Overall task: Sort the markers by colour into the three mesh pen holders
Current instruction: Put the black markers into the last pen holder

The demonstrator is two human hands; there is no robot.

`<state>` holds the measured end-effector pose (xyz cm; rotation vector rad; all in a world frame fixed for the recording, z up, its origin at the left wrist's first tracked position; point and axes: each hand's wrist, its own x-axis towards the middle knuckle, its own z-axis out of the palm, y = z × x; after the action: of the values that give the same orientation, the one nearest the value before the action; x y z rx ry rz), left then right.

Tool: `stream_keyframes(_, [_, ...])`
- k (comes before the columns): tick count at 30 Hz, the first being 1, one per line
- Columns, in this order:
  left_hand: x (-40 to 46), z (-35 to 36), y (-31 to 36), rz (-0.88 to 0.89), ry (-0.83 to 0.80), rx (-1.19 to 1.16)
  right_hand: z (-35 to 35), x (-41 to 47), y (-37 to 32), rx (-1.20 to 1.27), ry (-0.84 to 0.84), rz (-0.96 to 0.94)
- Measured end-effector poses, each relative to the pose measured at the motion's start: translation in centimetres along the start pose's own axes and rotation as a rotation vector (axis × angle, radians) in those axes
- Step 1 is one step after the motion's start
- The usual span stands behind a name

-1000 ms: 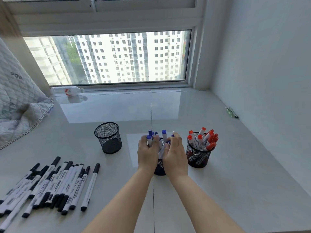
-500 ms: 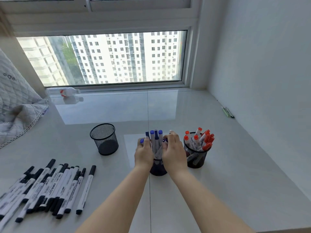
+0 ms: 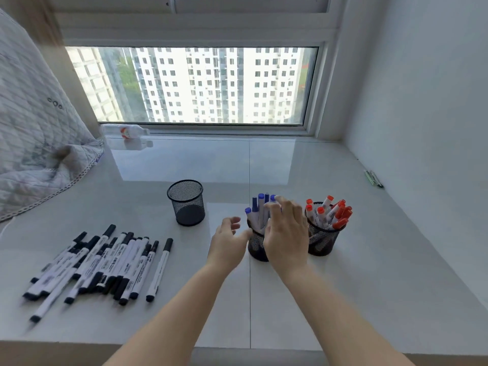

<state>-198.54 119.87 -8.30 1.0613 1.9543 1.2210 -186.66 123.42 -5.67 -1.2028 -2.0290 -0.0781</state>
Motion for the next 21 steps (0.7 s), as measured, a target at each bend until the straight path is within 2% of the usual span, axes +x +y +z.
stream_keyframes(2, [-1.3, -1.6, -1.6, 0.026, 0.018, 0.074, 0.2, -1.0, -1.2, 0.013, 0.023, -0.068])
stream_keyframes(6, [-2.8, -5.6, -4.5, 0.024, 0.081, 0.156, 1.5, -2.8, -4.2, 0.087, -0.094, -0.113])
stream_keyframes(13, [-3.5, -13.1, -8.6, -0.019, 0.210, 0.314, 5.8, -5.9, -7.9, 0.102, -0.452, -0.166])
stream_keyframes(16, [-3.4, -15.9, -10.0, -0.009, 0.262, 0.411, 7.3, -6.8, -10.1, 0.164, -0.536, -0.120])
stream_keyframes(21, [-2.4, -19.5, -12.0, -0.042, 0.291, 0.512, 9.4, -7.3, -13.6, 0.311, -0.579, -0.023])
